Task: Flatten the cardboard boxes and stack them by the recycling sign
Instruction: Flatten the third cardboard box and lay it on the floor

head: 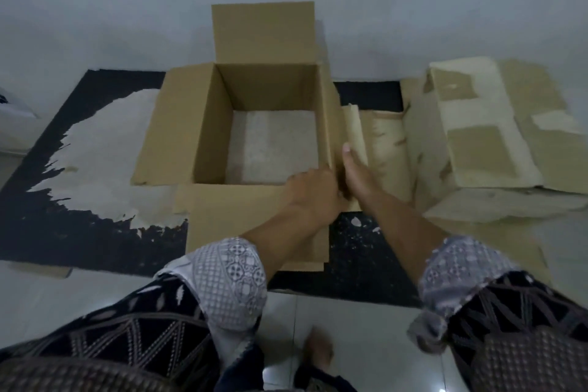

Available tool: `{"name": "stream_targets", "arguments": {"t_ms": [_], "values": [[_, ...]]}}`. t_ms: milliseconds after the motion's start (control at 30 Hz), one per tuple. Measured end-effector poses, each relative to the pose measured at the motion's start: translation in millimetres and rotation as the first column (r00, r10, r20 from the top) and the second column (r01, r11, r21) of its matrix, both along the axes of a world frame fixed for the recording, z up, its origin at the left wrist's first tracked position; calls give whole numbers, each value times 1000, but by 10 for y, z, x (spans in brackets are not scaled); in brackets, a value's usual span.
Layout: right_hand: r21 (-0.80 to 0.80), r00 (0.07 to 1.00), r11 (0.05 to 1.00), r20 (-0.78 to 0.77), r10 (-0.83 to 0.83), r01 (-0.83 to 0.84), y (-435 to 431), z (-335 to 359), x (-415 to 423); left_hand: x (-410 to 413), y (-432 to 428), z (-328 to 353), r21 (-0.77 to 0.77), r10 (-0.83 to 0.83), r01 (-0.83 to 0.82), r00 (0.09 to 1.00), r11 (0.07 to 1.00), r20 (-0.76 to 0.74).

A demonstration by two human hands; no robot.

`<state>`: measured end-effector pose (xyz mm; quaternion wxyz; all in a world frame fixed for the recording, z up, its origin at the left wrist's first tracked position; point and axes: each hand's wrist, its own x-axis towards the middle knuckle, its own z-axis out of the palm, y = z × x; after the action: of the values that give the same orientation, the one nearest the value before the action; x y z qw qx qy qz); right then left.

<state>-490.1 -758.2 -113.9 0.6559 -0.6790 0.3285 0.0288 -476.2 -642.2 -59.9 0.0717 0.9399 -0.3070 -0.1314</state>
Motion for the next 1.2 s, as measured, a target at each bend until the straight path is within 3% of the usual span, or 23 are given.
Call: {"name": "stream_targets", "arguments": {"t_ms": [200,300,367,400,467,567,633,767,967,1067,1200], "values": [[369,975,905,-8,-223,210,66,-226,-392,88,-6,-91,84,-2,7,998,996,-55],[537,926,792,53,-375,290,109,-177,-441,177,96,-94,31,13,-14,999,999,39],[596,880,710,10,-474,375,141,-192,-474,232,173,-30,22,21,-24,992,999,125],[584,877,701,-39,-479,409,166,-227,-482,263,211,9,13,28,-31,987,999,158],[447,917,801,-192,-349,399,289,-218,-490,353,308,87,-49,79,-71,980,996,183],[393,943,906,-333,-21,159,567,-68,-442,528,452,223,-150,166,-139,970,979,180],[425,958,901,-284,42,87,692,-49,-336,655,554,325,-226,191,-156,971,961,141],[615,990,789,-105,89,-6,880,198,-183,936,888,485,-335,195,-180,981,925,12],[668,994,744,88,-67,-9,1101,410,86,1329,1579,809,-525,74,-240,945,817,-318],[547,992,837,99,-79,12,1266,664,259,1480,1897,1003,-541,-68,-208,892,815,-446],[219,991,976,132,-32,2,1421,989,457,1680,2226,1260,-488,-160,-104,868,867,-470]]}}
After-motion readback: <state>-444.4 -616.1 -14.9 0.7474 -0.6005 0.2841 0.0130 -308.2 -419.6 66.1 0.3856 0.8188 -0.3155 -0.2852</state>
